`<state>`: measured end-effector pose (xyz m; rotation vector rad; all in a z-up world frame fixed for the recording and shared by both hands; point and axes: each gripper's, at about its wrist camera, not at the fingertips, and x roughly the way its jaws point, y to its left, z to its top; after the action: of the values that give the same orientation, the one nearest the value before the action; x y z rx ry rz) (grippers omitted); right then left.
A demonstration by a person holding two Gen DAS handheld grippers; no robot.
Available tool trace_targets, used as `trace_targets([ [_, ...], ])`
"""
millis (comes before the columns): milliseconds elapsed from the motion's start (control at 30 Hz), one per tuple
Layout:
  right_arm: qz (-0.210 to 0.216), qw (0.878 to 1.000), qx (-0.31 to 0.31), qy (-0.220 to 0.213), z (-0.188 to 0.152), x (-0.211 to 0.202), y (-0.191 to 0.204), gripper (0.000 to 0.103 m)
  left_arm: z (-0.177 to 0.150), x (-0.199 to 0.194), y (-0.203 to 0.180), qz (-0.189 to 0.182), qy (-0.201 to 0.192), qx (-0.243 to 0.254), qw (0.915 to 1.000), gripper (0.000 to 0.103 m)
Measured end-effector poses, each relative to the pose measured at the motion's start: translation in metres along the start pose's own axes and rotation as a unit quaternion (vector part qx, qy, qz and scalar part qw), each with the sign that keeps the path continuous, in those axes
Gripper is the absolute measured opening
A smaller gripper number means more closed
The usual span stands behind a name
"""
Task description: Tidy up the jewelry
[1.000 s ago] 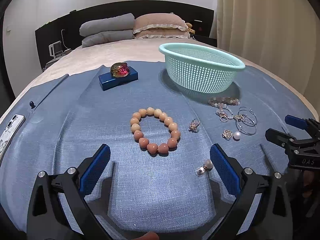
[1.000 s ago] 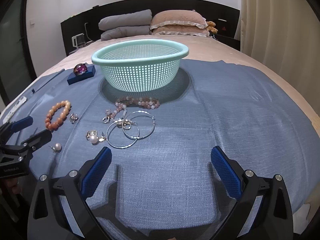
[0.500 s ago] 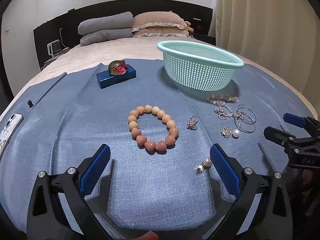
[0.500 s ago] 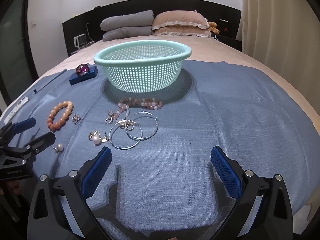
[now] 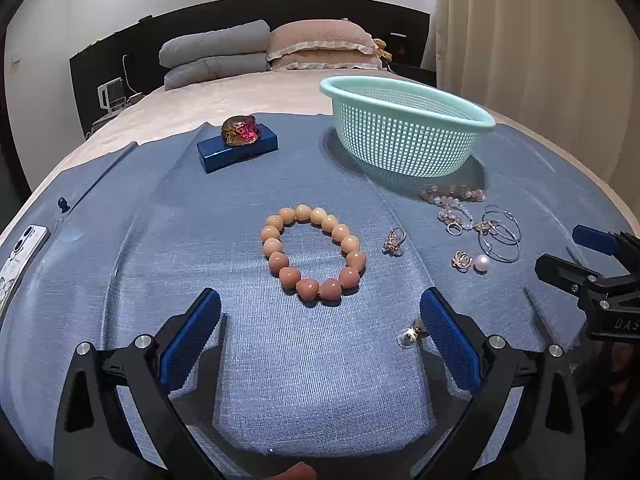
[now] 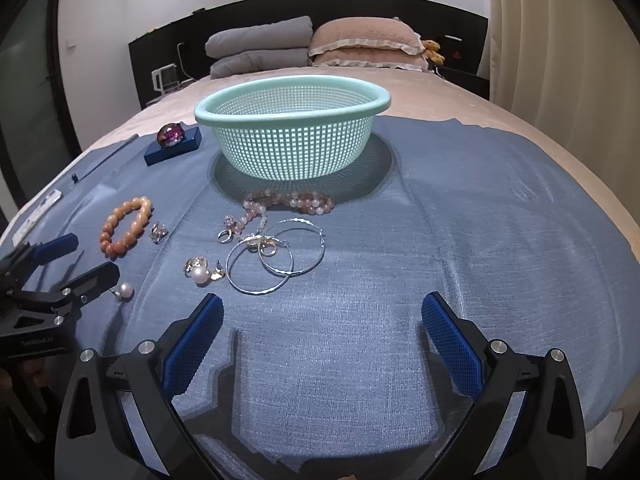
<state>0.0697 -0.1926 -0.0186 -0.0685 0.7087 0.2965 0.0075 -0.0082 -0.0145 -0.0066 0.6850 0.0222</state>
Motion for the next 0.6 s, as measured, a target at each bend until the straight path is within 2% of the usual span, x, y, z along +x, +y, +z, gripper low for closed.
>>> trace_targets([
  [367, 0.000, 1.000, -0.014, -0.005, 0.016, 0.010, 0.006, 0.095, 0.009, 0.008, 0.002, 0.011, 0.002, 0.009, 0.9999, 0.097],
  [500, -0.003, 1.000, -0.017, -0.003, 0.022, 0.016, 0.006, 0.095, 0.020, 0.011, 0.001, 0.028, -0.010, 0.040, 0.9987, 0.097],
  [600, -0.001, 1.000, -0.014, 0.004, 0.024, 0.023, 0.005, 0.095, 0.027, 0.017, 0.007, 0.033, -0.006, 0.045, 0.9984, 0.097],
])
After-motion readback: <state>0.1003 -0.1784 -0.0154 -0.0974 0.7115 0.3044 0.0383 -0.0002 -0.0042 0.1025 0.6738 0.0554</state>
